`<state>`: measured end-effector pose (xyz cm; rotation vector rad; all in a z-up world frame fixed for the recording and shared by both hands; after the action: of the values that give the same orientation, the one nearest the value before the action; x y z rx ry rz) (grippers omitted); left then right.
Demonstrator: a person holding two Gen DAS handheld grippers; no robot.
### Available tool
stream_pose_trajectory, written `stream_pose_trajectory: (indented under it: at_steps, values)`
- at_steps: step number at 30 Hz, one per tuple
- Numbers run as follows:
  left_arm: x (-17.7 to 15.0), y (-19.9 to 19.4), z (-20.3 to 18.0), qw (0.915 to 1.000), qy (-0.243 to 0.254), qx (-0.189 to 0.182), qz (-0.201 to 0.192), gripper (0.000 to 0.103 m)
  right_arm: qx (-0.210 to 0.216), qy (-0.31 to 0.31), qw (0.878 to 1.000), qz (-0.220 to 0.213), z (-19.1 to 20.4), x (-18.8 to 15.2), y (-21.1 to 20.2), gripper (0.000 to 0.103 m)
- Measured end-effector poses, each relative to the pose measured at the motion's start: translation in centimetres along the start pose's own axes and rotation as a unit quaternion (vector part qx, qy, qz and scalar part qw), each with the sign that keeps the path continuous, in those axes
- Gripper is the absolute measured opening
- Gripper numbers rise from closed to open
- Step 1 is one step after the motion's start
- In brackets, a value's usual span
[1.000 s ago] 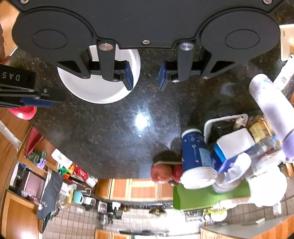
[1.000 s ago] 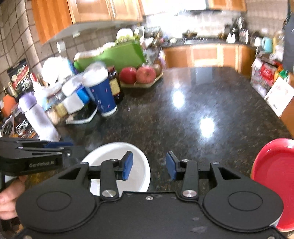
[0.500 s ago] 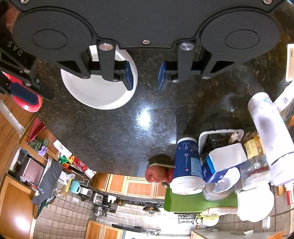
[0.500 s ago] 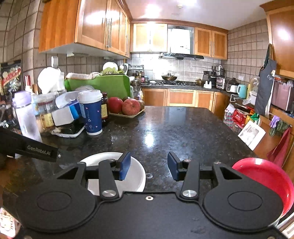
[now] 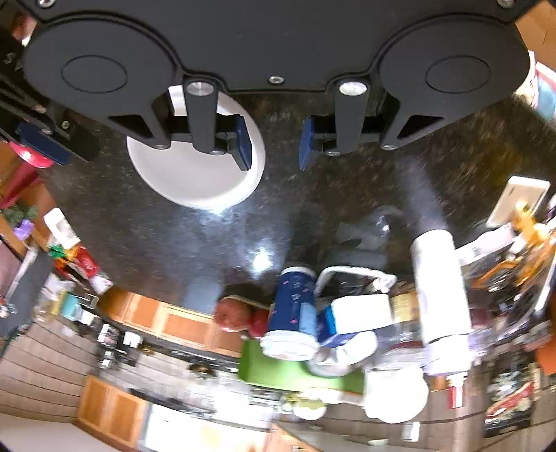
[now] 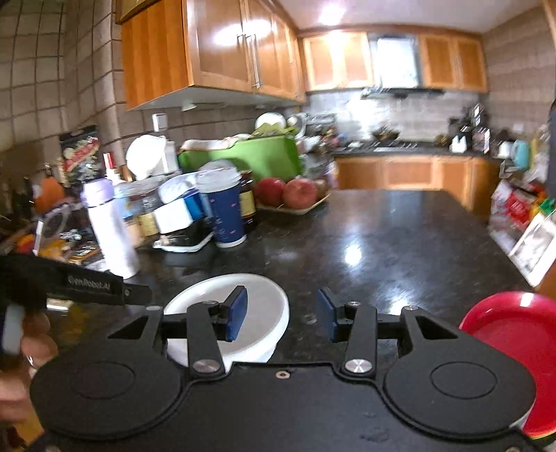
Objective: Organize plates and bowls
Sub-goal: 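Close both grippers on the rim of the stacked white bowls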
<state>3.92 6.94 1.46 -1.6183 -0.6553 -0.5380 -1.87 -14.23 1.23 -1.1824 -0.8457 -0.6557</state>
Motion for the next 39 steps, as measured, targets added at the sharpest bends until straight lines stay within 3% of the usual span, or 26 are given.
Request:
stream_pose_trajectory:
  at_steps: [3, 9, 14, 22, 27, 39]
  values:
    - [-0.6, -0.1, -0.4, 0.9999, 0.0, 0.015, 0.007, 0.041, 0.035, 0.01, 0.999, 0.01, -0.8, -0.1, 0.3, 0.046]
    - [-1.0, 0.6, -1.1, 0.9991, 0.029, 0.021, 0.024, 0.041, 0.049, 0.013, 0.998, 0.021, -0.7, -0.1, 1.1, 0.046]
    - [0.2, 1.7, -0.6, 0.9984, 0.041, -0.006, 0.04, 0.038, 0.035, 0.026, 0.999, 0.031, -0.6, 0.5, 2.3, 0.036]
    - [1.4, 2.6, -0.5, 0.9942, 0.08, -0.054, 0.046, 0.034, 0.004, 0.021, 0.999, 0.048, 0.5, 1.1, 4.2, 0.035]
    - [1.3, 3.0, -1.4, 0.9913, 0.105, -0.062, 0.05, 0.034, -0.009, 0.03, 0.998, 0.059, 0.3, 0.8, 4.7, 0.034]
    - [1.4, 3.8, -1.2, 0.9917, 0.108, -0.049, 0.051, 0.034, -0.02, 0.038, 0.995, 0.095, 0.2, 0.4, 6.5, 0.034]
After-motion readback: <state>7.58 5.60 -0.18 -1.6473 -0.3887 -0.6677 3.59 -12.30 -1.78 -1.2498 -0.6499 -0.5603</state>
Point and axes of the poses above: each gripper's, at about its wrist camera, not at the fingertips, and y roughly the way its jaws point, z to its left, x to its top, the point moved 2 cm from there along y, roughly the way its jaws point, and after that the axes turned 5 degrees about z, right-handed, at the moved point
